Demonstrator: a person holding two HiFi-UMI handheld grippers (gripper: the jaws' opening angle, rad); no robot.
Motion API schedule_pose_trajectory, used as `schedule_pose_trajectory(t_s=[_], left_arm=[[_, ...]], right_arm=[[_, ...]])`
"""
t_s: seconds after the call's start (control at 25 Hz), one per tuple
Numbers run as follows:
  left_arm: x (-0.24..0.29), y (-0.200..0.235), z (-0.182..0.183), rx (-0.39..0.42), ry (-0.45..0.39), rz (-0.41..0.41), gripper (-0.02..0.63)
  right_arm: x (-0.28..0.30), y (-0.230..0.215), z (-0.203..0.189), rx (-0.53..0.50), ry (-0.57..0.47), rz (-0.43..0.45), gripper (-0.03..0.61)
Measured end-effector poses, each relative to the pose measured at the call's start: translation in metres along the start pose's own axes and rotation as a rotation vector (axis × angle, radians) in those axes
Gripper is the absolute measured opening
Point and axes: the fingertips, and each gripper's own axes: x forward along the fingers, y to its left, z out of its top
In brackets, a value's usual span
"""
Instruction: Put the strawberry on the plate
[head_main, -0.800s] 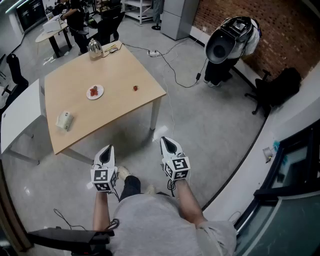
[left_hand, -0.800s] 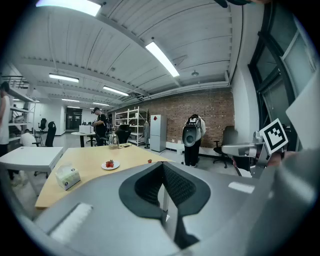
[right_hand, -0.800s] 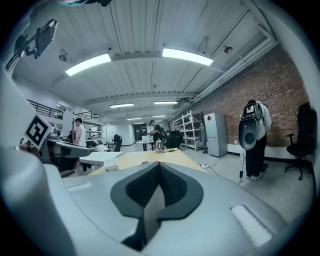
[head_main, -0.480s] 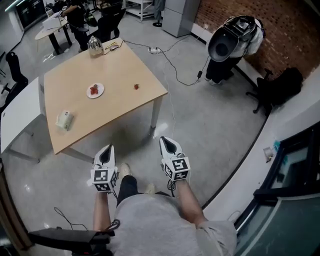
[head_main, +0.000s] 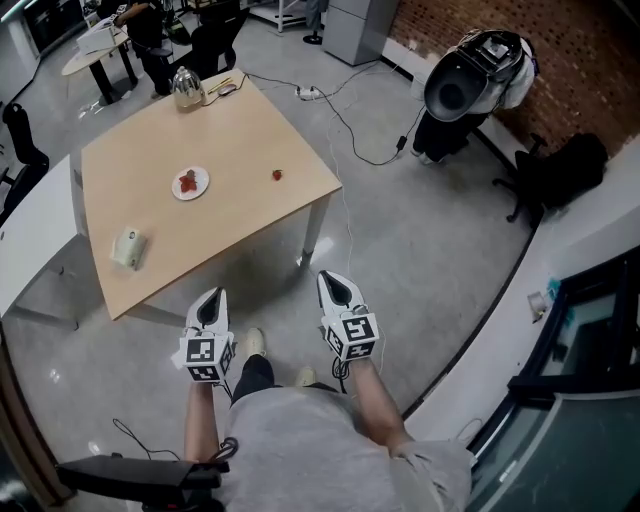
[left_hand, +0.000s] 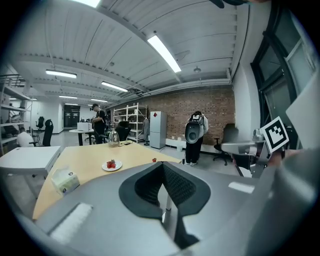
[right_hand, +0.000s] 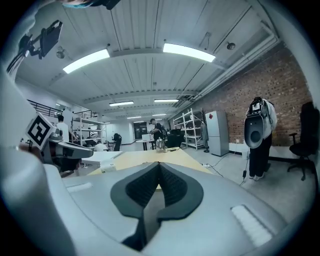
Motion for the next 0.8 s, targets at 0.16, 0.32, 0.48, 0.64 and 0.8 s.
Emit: schedule_pose_trajectory(t_s=[0.16,0.32,0.48,0.64,0.8], left_arm=[[0.021,0.02,0.007,0.006,0.0,-0.03,0.02],[0.042,0.04,0.013,0.021,-0.003,-0.062,0.02],[0.059,0.063,0.025,0.027,-0.001,-0.088,0.02],[0.075,0.085,0.026,0.028,0.001,-0.128,0.02],[0.092,0.104,0.032,0.042,-0.011,-0.158,0.02]], right_arm=[[0.027,0.001,0.002,0.01,0.002,-0.028,0.006],[0.053,0.003,0.005,0.02,-0.001,-0.052,0.006],[0.081,0.013,0.009,0.017,-0.004,-0.069,0.006],[0.103,0.02,0.011,0.021,0.0,-0.098,0.006],[0.121,0.021,0.012,0.032,-0.005,-0.143,0.006]])
